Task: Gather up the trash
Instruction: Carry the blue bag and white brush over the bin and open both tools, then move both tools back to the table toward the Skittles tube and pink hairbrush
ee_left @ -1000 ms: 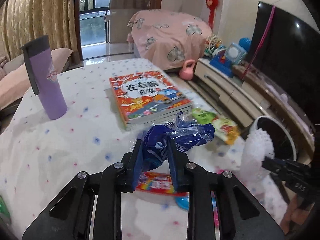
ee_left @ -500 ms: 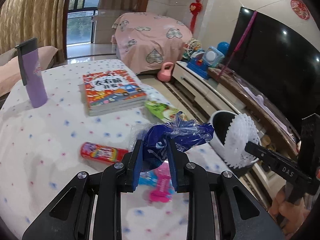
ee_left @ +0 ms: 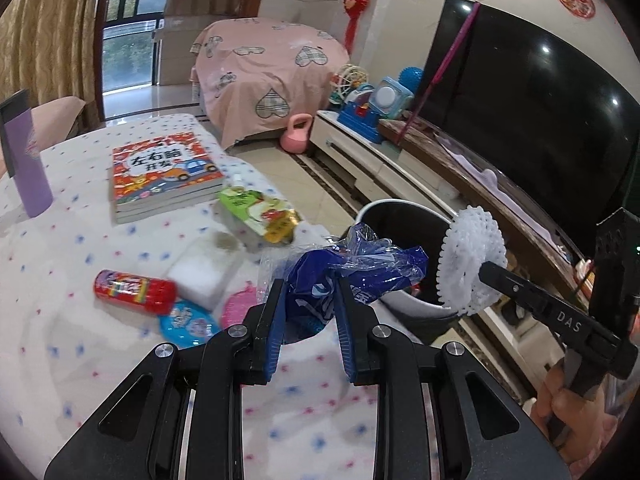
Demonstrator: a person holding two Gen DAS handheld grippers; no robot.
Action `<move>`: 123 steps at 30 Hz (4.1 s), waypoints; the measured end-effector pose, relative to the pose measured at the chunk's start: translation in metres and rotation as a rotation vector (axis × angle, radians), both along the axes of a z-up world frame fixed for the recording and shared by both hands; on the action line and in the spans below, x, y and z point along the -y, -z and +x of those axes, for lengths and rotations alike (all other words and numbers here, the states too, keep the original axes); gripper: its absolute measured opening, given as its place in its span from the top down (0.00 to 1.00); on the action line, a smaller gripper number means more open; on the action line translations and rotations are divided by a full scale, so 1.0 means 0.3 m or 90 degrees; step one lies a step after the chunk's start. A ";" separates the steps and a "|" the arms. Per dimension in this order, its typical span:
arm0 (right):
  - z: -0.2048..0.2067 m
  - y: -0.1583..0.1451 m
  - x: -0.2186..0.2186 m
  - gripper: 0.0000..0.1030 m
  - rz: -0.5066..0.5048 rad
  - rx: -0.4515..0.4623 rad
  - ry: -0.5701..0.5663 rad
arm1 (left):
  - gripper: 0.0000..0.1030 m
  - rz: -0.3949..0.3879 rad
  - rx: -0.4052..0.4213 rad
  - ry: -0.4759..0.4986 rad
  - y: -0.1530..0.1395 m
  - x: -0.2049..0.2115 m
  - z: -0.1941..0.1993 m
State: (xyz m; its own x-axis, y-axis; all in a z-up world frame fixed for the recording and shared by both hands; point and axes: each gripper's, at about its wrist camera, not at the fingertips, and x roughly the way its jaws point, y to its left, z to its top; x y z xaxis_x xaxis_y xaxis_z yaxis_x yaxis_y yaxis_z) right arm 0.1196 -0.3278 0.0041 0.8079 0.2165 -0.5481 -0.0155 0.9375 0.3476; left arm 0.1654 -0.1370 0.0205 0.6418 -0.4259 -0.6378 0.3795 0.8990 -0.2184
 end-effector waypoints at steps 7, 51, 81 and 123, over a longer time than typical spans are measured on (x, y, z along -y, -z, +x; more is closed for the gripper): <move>-0.017 0.009 0.073 0.87 0.007 -0.002 0.029 | 0.78 0.008 0.000 0.015 0.004 0.076 -0.001; 0.117 0.109 0.315 0.76 -0.011 -0.067 0.070 | 0.65 0.067 -0.050 0.081 0.110 0.448 0.167; 0.023 0.091 0.018 0.08 0.019 -0.034 0.005 | 0.33 -0.012 -0.096 -0.086 0.165 -0.117 -0.008; 0.187 0.199 -0.390 0.09 0.012 -0.083 -0.131 | 0.28 0.028 -0.174 -0.295 0.314 -0.656 0.084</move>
